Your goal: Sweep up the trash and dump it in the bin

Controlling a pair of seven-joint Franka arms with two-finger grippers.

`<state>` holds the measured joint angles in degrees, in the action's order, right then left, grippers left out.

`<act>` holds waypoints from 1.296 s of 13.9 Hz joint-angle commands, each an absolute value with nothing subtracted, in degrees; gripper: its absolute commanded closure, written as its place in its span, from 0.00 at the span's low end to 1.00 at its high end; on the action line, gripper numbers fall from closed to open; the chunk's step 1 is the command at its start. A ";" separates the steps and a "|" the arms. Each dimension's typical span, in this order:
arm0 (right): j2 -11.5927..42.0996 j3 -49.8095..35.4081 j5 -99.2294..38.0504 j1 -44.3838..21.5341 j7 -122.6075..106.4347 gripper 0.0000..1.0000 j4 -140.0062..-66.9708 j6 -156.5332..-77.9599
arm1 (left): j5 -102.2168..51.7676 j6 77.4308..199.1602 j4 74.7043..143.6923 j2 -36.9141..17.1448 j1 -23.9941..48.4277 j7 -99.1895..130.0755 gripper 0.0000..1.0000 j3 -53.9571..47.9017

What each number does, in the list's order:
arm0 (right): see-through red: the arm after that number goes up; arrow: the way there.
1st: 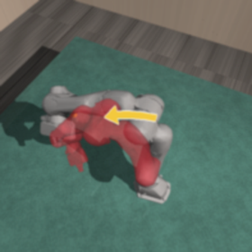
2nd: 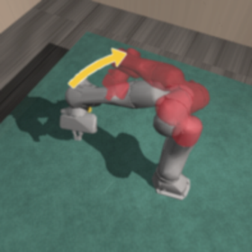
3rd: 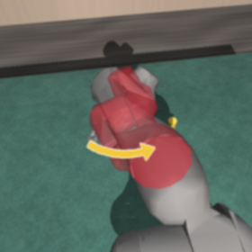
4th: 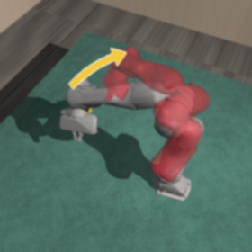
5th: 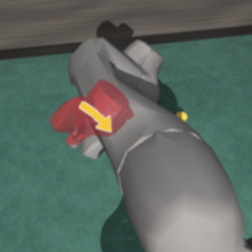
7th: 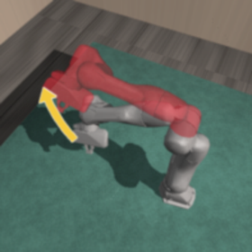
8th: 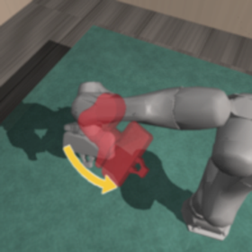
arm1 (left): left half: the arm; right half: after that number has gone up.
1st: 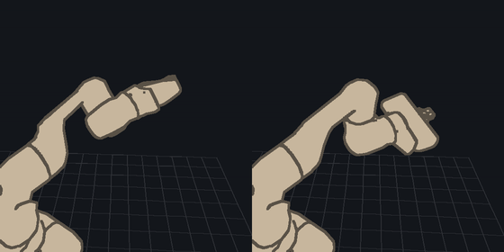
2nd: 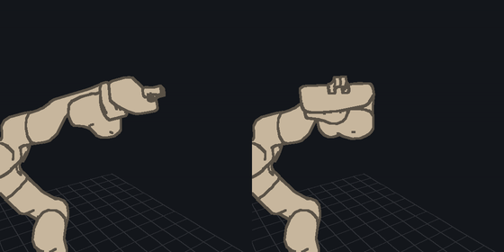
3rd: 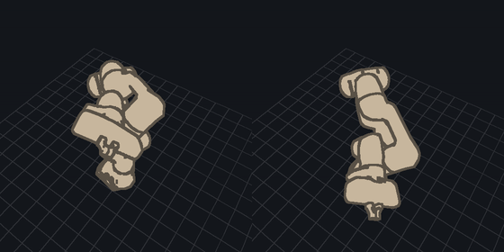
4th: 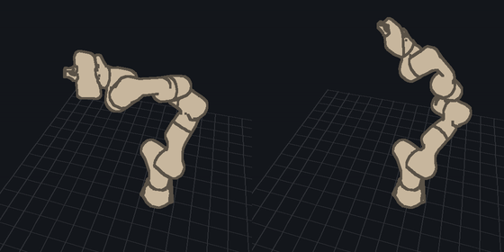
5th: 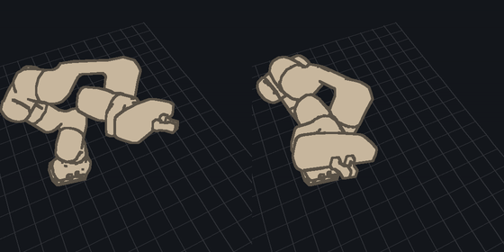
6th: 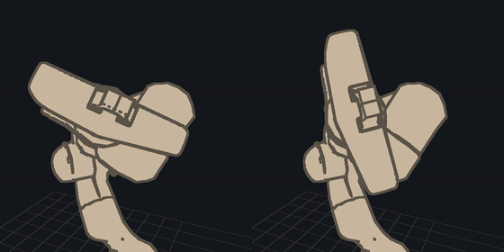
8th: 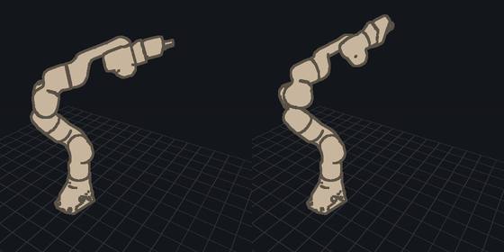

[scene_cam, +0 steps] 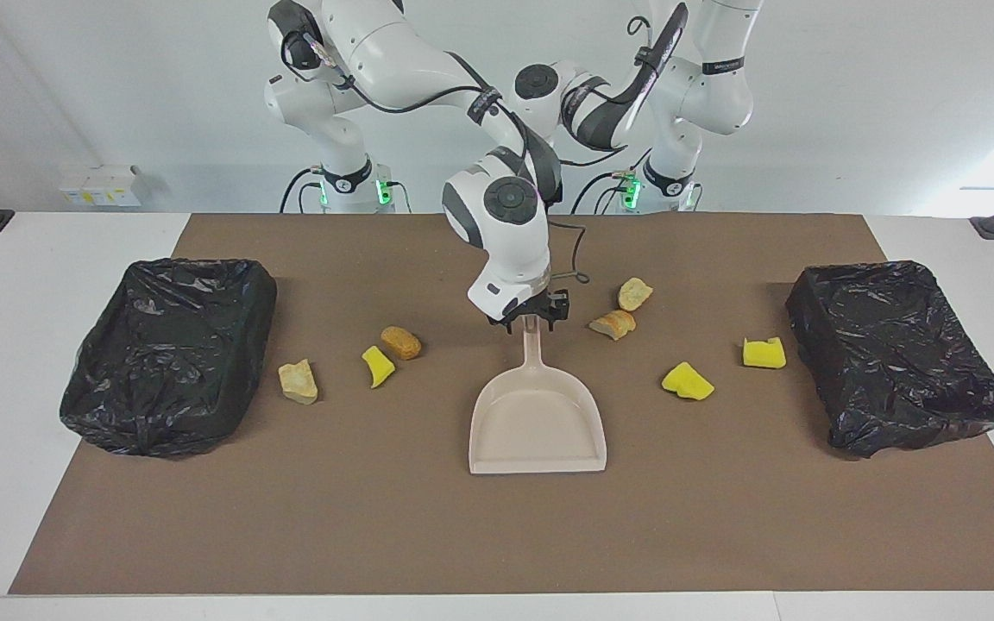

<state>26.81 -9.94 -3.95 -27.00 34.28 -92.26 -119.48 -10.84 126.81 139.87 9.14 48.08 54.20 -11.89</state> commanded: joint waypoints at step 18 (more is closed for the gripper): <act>24.88 -9.76 1.23 -25.84 32.52 1.00 -91.59 -115.85 | -11.60 128.41 140.36 8.00 50.10 53.53 1.00 -10.72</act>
<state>26.67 -9.65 1.48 -27.09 34.06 -92.10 -118.19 -10.86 127.51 139.87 8.20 49.27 54.16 -11.61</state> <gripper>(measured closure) 0.687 0.740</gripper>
